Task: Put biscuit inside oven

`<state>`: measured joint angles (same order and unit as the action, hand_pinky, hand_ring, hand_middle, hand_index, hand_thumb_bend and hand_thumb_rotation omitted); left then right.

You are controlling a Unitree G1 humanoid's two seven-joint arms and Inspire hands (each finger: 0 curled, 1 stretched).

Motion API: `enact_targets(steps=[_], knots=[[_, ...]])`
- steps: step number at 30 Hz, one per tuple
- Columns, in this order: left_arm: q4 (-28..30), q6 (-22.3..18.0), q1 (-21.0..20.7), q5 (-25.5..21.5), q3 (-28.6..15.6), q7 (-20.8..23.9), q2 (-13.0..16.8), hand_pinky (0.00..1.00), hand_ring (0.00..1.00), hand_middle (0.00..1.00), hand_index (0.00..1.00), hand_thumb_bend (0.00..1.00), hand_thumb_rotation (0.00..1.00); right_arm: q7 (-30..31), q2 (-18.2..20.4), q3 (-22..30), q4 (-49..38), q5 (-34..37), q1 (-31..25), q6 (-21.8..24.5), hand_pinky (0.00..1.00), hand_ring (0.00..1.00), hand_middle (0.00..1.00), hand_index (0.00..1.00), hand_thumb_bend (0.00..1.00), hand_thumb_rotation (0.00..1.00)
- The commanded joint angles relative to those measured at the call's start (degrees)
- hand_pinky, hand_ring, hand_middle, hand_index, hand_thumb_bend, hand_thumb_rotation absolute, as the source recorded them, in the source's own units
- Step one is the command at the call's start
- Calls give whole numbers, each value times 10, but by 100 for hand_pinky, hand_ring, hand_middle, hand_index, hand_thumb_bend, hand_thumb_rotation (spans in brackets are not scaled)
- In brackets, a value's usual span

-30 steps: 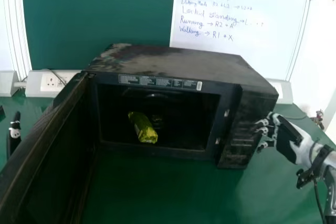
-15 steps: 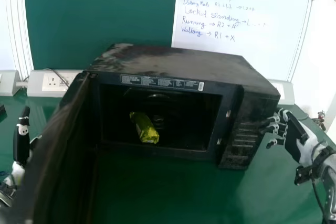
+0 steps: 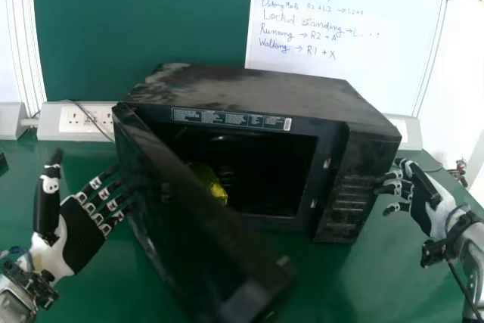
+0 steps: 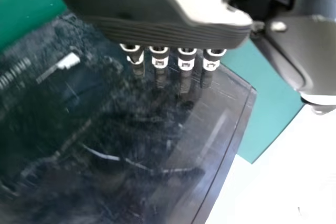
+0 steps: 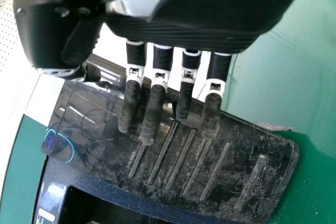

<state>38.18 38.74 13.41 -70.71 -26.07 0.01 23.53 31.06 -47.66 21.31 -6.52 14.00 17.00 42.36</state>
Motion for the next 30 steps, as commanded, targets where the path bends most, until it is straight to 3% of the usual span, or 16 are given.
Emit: enact_targets(steps=[1, 18, 23, 30], knots=[[10, 5, -1, -10, 7, 11, 13, 76, 81, 83, 85, 47, 6, -5, -4, -5, -10, -3, -5, 1, 32, 35, 44, 48, 53, 16], [16, 11, -21, -28, 35, 45, 53, 77, 82, 83, 84, 44, 4, -6, -11, -15, -22, -13, -8, 2, 32, 34, 42, 48, 53, 16], [-6, 16, -49, -7, 65, 35, 58, 78, 83, 84, 86, 43, 2, -16, -6, -15, -32, -14, -6, 19, 33, 33, 42, 47, 53, 16], [-47, 30, -115, 31, 106, 72, 44, 76, 82, 85, 90, 47, 0, -20, -2, -15, -39, -14, -11, 17, 32, 31, 40, 47, 53, 16]])
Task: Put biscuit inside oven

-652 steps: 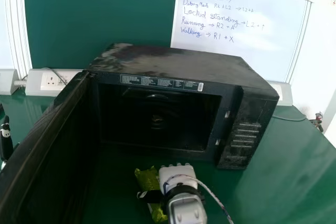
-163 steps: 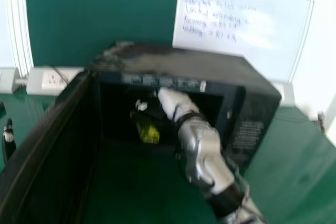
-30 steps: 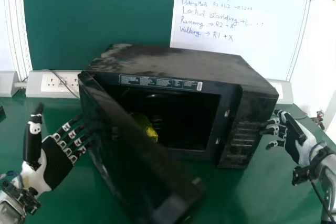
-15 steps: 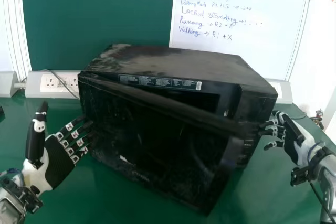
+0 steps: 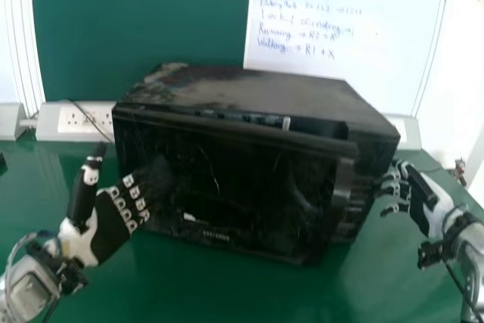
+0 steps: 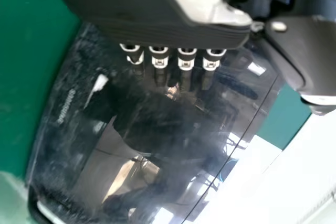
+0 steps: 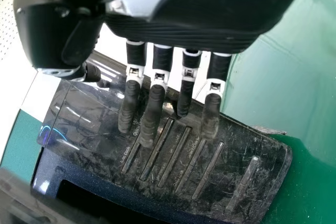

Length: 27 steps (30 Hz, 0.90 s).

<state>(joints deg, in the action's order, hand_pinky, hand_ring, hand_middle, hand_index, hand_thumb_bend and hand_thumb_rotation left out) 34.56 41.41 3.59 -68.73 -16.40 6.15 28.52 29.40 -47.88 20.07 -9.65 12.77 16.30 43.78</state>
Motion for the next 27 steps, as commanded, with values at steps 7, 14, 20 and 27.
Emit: enact_targets(steps=[7, 14, 20, 27], knots=[[-54, -13, -61, 80, 30, 43, -62, 82, 86, 90, 95, 46, 0, -4, 0, -7, -11, -2, -4, 5, 33, 34, 43, 48, 53, 16], [-101, -20, -99, 151, 39, 66, -127, 84, 88, 91, 96, 49, 0, -10, 4, -5, -9, 1, -4, 9, 36, 33, 41, 48, 53, 16], [-138, -26, -131, 197, 38, 73, -166, 86, 90, 92, 87, 50, 0, -13, 3, -7, -14, 0, -7, 10, 36, 32, 41, 48, 53, 16], [-158, -28, -150, 223, 28, 72, -198, 83, 88, 90, 72, 54, 0, -26, 1, -11, -16, -16, -11, 9, 34, 34, 44, 44, 83, 30]])
